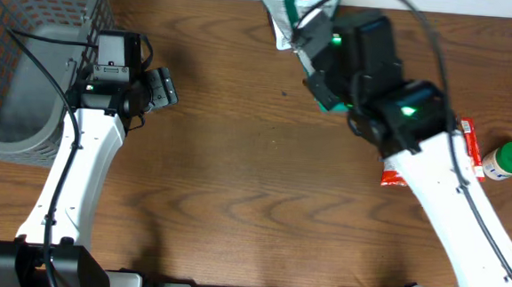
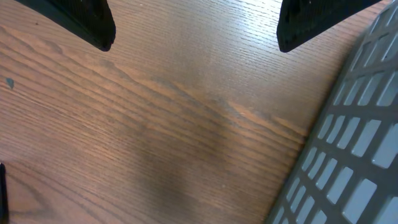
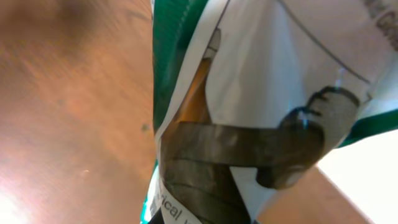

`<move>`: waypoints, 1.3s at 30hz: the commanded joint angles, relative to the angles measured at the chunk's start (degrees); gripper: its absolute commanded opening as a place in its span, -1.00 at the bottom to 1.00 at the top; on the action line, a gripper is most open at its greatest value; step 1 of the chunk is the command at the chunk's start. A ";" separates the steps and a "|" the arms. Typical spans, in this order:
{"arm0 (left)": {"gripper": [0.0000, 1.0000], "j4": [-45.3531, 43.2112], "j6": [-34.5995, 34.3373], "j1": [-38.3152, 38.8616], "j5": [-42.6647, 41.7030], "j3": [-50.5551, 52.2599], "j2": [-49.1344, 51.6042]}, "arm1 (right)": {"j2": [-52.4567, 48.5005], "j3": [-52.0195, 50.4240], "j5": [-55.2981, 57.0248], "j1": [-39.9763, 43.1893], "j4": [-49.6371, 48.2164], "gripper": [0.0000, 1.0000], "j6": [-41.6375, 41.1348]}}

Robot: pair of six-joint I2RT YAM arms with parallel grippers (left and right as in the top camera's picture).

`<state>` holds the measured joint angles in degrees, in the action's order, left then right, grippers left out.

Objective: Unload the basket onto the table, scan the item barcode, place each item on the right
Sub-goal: 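Raise the glove pack with the right gripper to the scanner face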

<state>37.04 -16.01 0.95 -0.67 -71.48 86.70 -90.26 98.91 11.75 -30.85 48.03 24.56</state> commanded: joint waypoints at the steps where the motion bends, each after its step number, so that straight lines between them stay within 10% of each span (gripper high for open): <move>1: 0.68 0.07 0.92 -0.17 1.38 0.02 -0.22 | -2.16 0.94 9.97 -2.36 -5.25 -0.98 7.23; 20: 0.69 0.04 0.92 -0.17 1.38 0.02 -0.22 | -23.93 10.64 21.62 -5.25 -36.59 -0.98 53.77; 39: 0.68 0.04 0.92 -0.17 1.38 0.02 -0.22 | -49.68 10.64 12.28 -1.66 -70.60 -0.98 60.39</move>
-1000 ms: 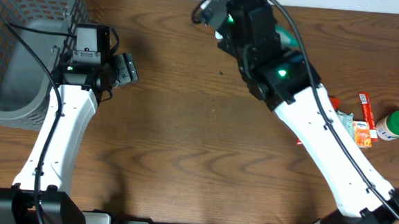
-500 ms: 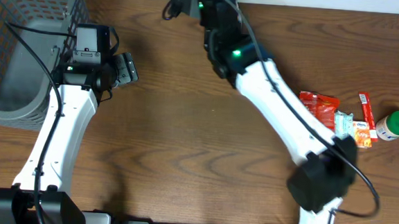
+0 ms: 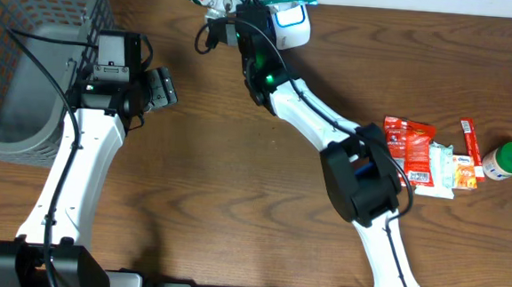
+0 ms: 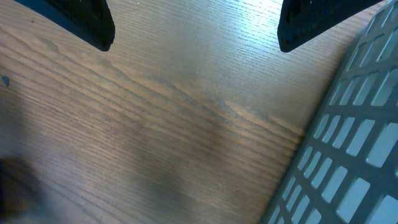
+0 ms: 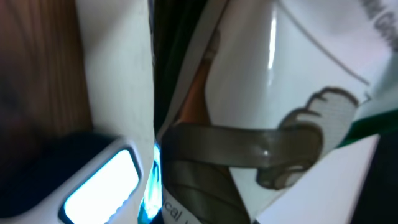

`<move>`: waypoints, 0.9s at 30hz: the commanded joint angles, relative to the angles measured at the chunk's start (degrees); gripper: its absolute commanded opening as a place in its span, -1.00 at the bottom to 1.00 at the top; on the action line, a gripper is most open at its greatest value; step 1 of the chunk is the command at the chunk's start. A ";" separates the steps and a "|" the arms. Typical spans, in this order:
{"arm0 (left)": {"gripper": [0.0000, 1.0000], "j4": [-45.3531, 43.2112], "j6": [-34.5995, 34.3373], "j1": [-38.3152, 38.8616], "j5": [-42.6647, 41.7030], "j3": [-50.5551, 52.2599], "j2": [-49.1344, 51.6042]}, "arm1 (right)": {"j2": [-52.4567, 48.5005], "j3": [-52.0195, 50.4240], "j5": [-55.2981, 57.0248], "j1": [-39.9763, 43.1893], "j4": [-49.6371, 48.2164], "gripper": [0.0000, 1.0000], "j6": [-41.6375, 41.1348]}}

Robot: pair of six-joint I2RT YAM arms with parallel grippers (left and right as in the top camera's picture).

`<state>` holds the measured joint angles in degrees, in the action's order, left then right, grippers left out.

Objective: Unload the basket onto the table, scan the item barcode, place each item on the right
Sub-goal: 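Raise the glove pack with the right gripper to the scanner face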

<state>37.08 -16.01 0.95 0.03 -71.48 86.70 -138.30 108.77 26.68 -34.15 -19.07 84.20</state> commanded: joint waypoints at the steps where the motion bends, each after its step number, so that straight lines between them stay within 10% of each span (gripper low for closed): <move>1: 0.68 0.02 0.92 -0.17 0.68 0.02 -0.22 | -2.21 0.79 -3.26 1.99 -4.50 -0.98 0.76; 15: 0.68 0.02 0.92 -0.17 0.66 0.02 -0.22 | -4.79 0.79 -11.41 4.48 -4.33 -0.98 1.01; 27: 0.69 0.02 0.92 -0.17 0.66 0.02 -0.22 | -4.87 0.76 -8.31 4.57 3.23 -0.98 -18.93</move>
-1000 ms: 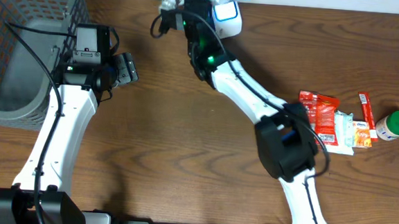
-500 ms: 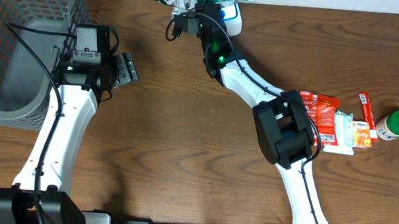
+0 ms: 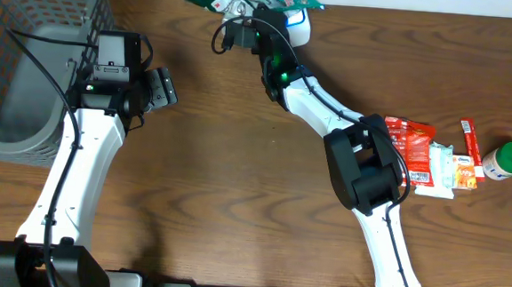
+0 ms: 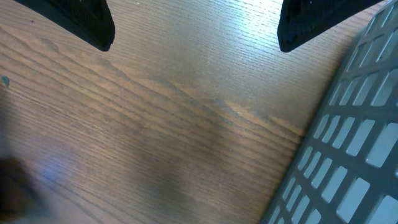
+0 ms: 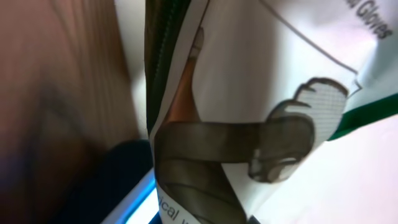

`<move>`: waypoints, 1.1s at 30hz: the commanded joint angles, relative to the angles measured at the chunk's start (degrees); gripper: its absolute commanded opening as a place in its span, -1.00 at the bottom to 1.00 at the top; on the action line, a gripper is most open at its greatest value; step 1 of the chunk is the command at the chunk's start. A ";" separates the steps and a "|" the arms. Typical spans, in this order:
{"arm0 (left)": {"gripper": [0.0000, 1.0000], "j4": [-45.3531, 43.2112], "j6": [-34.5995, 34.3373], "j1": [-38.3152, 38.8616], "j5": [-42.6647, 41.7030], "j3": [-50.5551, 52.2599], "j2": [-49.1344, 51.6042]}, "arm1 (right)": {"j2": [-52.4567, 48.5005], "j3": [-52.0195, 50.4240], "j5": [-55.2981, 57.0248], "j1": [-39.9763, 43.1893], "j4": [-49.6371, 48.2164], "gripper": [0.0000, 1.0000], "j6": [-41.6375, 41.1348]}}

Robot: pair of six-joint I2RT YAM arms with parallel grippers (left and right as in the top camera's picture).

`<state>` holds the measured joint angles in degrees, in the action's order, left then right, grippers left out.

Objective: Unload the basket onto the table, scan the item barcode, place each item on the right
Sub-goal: 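Raise the glove pack with the right gripper to the scanner face, then carry the glove pack right and set it beside the red bag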

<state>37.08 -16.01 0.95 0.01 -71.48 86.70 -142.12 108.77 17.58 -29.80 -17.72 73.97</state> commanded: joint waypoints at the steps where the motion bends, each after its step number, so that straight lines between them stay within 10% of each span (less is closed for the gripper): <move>1: 0.69 0.02 0.92 -0.17 0.70 0.02 -0.22 | -1.05 0.76 0.79 0.17 2.91 -0.98 -10.16; 24: 0.69 0.02 0.92 -0.17 0.70 0.02 -0.22 | 4.94 0.76 0.13 1.75 1.22 -0.98 -36.52; 33: 0.69 0.02 0.92 -0.17 0.68 0.02 -0.22 | 25.18 0.76 -0.33 1.60 31.21 -0.98 -51.28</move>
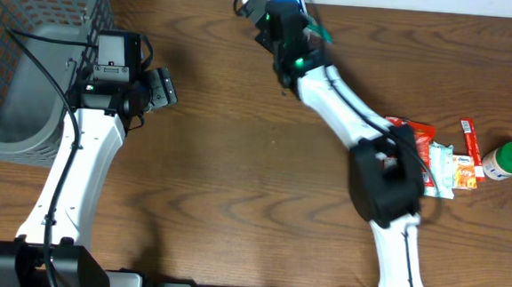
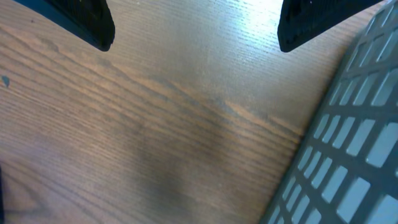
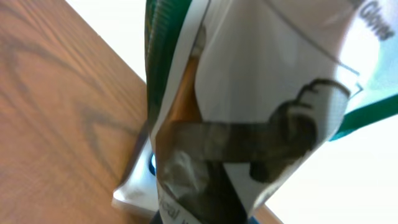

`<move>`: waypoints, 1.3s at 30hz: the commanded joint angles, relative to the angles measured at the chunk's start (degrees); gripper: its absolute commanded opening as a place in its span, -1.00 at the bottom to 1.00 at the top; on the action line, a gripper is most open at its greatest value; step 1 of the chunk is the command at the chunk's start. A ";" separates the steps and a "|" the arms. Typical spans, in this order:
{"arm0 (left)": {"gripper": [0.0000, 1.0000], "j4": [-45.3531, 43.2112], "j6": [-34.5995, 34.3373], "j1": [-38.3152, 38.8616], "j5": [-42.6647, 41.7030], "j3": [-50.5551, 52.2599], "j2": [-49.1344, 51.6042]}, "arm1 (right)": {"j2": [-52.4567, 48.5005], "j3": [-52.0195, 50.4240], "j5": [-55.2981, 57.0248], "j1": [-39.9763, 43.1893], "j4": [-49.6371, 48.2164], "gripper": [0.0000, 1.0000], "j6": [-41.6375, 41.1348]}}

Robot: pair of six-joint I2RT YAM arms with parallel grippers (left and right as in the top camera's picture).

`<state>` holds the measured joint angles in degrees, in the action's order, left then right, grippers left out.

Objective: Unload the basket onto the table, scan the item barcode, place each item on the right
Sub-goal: 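Carry the glove pack right and set it beside the red bag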

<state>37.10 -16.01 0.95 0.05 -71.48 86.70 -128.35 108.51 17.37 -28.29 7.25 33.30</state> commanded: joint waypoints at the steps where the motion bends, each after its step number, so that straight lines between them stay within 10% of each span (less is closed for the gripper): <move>1: 0.69 0.00 0.92 -0.17 0.66 0.02 -0.22 | 13.92 1.03 -0.79 0.09 11.23 -0.98 -13.03; 14: 0.69 0.00 0.92 -0.17 0.66 0.02 -0.22 | 25.88 -1.14 -21.62 9.75 67.82 -0.97 -28.98; 39: 0.69 0.00 0.92 -0.17 0.66 0.02 -0.22 | 25.86 -34.12 -18.43 36.04 44.30 -0.71 -27.21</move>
<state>37.08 -16.01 0.95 0.19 -71.48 86.70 -102.32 75.31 -1.32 6.90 51.86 5.02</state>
